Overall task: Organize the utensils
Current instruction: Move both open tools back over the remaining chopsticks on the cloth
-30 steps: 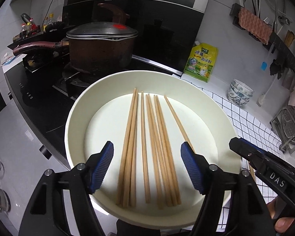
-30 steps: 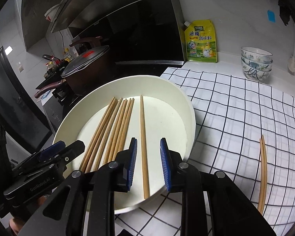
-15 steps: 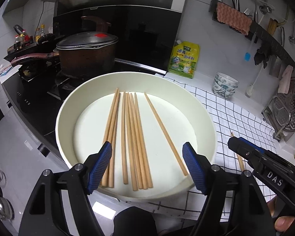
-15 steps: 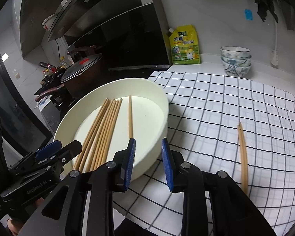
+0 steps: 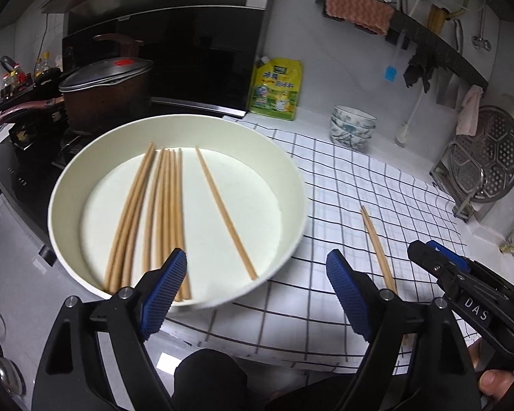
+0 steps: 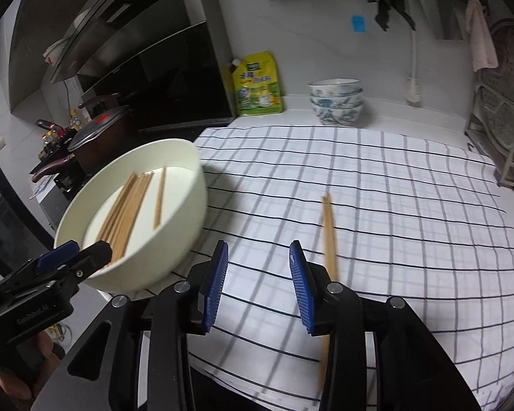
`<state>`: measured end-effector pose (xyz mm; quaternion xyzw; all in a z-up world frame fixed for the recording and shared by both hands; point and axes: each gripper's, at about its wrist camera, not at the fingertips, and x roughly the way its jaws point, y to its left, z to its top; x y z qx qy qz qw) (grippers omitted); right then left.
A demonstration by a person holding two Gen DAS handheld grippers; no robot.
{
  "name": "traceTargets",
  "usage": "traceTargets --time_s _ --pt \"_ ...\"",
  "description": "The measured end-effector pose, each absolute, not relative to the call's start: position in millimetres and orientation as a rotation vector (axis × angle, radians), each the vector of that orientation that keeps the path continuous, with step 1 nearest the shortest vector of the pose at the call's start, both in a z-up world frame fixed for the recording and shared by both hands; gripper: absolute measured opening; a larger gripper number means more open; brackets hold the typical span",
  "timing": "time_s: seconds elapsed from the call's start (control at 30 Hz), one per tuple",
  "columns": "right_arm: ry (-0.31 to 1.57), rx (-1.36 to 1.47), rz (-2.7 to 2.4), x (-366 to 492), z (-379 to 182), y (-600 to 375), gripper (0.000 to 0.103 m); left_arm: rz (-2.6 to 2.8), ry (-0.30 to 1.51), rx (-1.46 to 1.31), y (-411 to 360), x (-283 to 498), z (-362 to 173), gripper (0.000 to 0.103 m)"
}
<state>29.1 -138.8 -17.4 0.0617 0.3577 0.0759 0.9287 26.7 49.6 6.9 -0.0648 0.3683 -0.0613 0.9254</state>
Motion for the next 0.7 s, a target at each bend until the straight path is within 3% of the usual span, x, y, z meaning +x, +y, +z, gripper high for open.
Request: traceTargets --time_s 0.7 --pt "0.866 0.053 0.019 31 -83 -194 0.039 -0.180 0.817 -0.045 -22 10 -30 0.087"
